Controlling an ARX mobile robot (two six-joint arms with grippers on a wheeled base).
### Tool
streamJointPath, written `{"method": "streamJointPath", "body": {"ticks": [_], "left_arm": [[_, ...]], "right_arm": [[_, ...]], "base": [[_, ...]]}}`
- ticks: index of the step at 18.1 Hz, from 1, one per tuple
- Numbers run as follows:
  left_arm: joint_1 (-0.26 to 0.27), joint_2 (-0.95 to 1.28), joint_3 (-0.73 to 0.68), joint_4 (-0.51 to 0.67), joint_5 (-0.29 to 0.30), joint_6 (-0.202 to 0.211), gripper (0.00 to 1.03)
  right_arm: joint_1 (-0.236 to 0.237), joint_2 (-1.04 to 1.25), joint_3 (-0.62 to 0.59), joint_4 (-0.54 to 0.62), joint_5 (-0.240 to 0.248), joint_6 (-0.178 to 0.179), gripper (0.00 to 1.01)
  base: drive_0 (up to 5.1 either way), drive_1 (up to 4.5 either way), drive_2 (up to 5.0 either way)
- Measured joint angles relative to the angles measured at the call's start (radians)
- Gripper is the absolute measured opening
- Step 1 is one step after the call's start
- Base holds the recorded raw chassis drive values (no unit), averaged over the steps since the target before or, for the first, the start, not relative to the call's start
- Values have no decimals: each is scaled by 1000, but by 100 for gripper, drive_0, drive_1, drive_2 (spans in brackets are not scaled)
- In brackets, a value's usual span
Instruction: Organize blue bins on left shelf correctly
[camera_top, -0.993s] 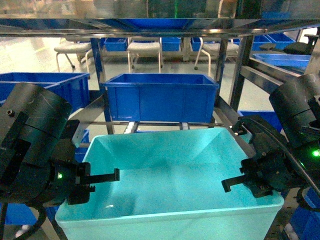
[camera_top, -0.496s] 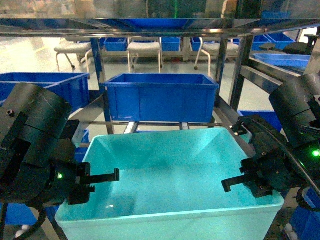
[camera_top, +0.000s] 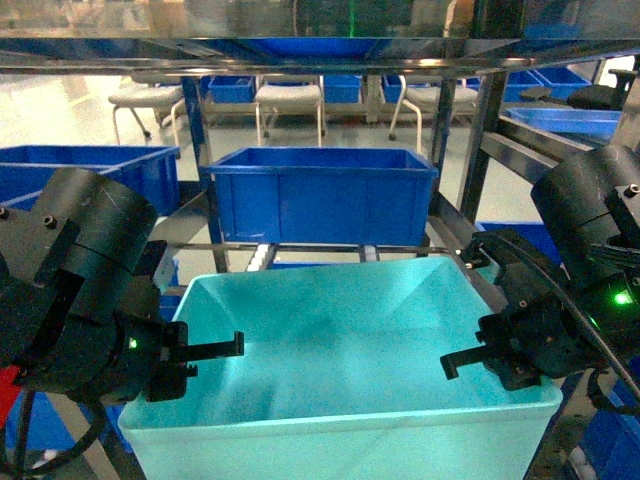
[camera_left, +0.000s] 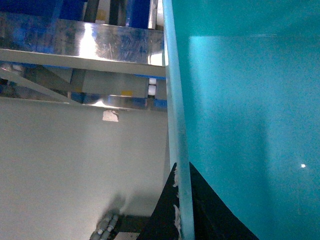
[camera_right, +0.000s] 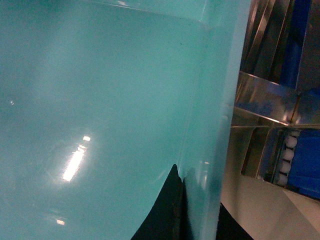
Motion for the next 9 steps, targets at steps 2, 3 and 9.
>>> {"method": "streamJointPath", "body": {"ticks": [2, 3, 9], "left_arm": [[15, 27, 45, -3, 6, 6, 2], [25, 37, 65, -17, 13, 9, 2], [77, 139, 217, -64, 22, 64, 2]], "right_arm": [[2, 27, 47, -12, 4, 0, 2], [6, 44, 72, -21, 6, -1, 2], [28, 179, 274, -129, 17, 13, 2]], "base": [[0, 0, 0], [0, 0, 0], [0, 0, 0]]}}
